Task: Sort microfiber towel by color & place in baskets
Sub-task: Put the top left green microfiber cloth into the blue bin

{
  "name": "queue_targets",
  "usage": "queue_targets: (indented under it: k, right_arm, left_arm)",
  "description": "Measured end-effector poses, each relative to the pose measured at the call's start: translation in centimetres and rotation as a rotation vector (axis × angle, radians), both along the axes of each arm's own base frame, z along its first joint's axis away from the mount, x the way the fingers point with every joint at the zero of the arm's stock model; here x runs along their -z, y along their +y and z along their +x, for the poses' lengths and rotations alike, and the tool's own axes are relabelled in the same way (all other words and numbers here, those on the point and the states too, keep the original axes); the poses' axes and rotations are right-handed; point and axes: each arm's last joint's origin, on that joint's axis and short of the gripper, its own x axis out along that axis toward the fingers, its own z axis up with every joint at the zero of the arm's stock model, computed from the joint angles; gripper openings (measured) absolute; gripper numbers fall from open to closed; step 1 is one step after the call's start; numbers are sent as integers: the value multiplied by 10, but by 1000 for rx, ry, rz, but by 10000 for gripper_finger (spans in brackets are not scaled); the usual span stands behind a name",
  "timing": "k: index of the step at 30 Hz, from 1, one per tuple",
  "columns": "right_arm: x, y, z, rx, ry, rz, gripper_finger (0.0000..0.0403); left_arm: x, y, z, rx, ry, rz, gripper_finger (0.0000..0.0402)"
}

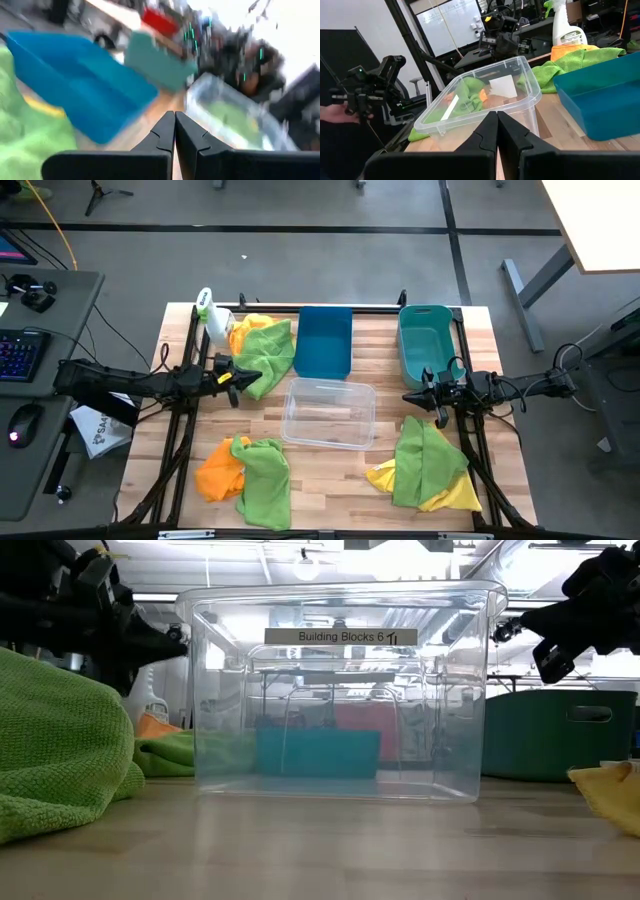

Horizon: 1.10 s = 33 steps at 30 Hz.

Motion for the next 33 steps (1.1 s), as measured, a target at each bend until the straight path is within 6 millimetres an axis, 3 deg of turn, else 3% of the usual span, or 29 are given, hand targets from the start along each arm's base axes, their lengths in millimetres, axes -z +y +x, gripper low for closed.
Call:
queue_targets:
  k: [6,13,15,19,22,24,26,30,33]
  right_arm:
    - [0,0,0,0,0,0,0]
    - [0,0,0,0,1,0,0]
    - [0,0,0,0,0,0,0]
    - [0,0,0,0,0,0,0]
    - [0,0,0,0,0,0,0]
    - [0,0,0,0,0,0,0]
    - [0,0,0,0,0,0,0]
    - [0,0,0,0,0,0,0]
    - [0,0,0,0,0,0,0]
  left_arm:
    - [-32,9,-10,-298,-532,-392,0]
    - [-41,16,-22,-614,-765,-525,0]
    - [-53,15,-16,-515,-762,-523,0]
    - [-107,7,15,-120,-670,-370,0]
    - [-144,4,46,20,-525,-154,0]
    - [-155,8,65,58,-289,-101,2]
    - [-154,18,73,48,59,-128,9]
    - [-137,33,67,14,696,-147,44]
    - [-118,35,59,-14,950,-221,84]
